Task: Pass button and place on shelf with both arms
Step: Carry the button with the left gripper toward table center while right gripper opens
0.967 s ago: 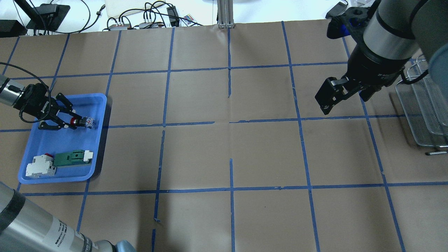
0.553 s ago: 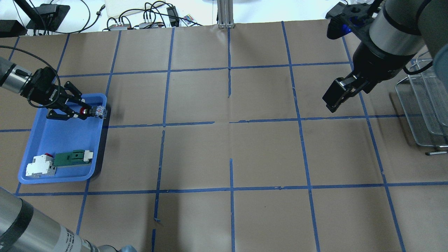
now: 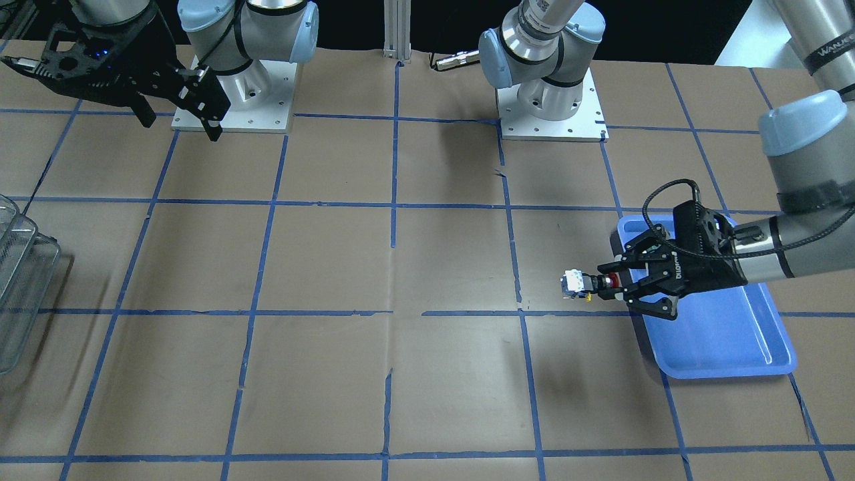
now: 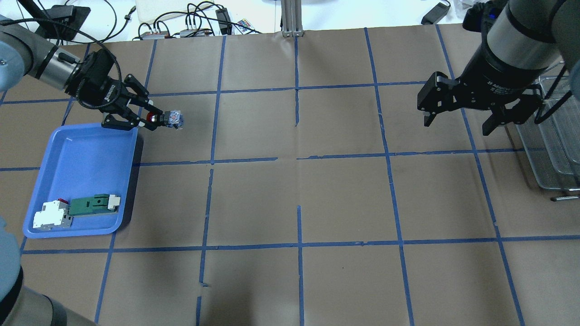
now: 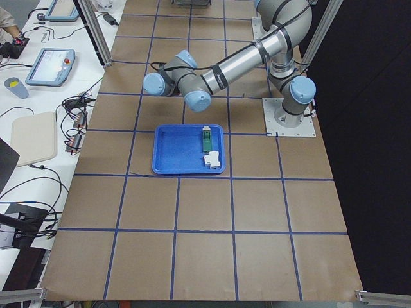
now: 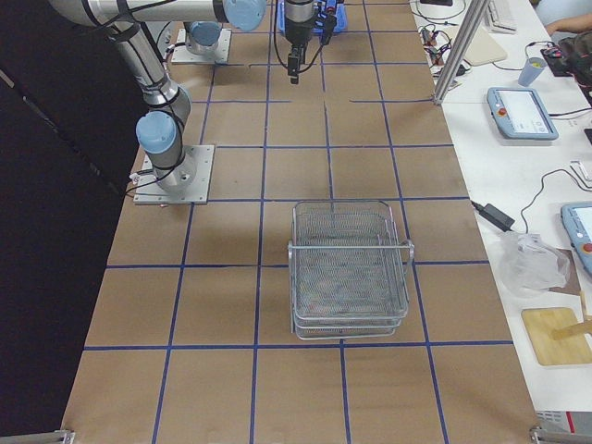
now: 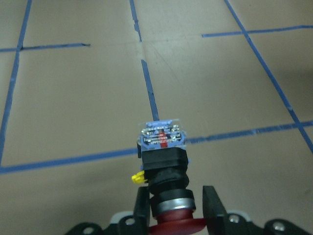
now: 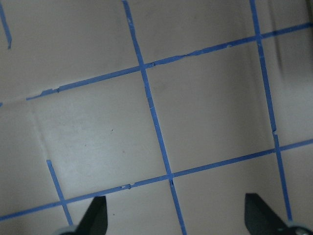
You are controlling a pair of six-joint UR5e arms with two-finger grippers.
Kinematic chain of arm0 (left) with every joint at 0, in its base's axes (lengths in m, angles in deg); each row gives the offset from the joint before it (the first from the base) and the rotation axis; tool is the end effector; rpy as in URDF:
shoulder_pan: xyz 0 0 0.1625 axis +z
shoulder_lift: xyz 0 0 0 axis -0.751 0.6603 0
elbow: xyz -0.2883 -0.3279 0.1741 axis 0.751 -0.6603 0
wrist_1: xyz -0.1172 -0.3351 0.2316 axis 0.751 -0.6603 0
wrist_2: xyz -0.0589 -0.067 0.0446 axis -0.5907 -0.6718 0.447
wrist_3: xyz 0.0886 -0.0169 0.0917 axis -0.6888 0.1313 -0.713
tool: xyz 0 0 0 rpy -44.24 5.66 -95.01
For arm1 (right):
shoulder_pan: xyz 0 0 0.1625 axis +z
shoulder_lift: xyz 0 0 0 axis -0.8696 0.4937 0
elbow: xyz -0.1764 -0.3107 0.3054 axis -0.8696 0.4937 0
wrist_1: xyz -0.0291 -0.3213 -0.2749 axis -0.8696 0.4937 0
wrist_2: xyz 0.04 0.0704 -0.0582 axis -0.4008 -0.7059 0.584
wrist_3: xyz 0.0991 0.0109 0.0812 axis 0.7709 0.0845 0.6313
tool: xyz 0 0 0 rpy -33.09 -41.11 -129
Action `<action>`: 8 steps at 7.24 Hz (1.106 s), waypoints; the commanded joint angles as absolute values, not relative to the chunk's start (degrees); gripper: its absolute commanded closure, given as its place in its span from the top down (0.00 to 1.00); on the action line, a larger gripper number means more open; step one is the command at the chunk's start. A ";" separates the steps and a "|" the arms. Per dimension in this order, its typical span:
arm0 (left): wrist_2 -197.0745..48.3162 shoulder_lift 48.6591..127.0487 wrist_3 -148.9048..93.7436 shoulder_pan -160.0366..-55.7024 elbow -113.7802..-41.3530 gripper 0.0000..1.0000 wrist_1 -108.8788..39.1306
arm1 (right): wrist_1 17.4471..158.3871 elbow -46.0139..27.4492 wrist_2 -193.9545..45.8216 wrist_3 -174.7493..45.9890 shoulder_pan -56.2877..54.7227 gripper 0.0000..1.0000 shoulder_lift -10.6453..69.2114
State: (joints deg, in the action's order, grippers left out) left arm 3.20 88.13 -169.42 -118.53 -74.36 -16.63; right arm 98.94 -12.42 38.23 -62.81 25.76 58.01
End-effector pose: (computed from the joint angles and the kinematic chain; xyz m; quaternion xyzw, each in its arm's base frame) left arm 0.0096 -0.6217 0.3433 -0.7108 -0.6071 0.2132 0.2841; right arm 0.1058 -0.4405 0.5167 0.1899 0.9818 -0.0015 0.0066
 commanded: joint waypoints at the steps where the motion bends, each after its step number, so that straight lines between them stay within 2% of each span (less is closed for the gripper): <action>1: -1.07 84.44 -157.17 -129.31 -73.52 0.00 -15.81 | 99.41 -12.35 38.16 -43.15 25.63 1.00 58.00; 5: -5.38 80.13 -133.52 -143.30 -74.39 0.00 -3.36 | 99.24 -11.47 37.99 -15.90 25.46 1.00 58.00; 8: -5.47 78.20 -121.36 -151.22 -76.41 0.00 6.40 | 99.24 -8.32 36.77 -8.84 25.46 1.00 57.56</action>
State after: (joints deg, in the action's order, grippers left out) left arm -5.40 78.88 -126.09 -148.25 -75.41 2.44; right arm 99.28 -9.83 37.44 -12.04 25.46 57.88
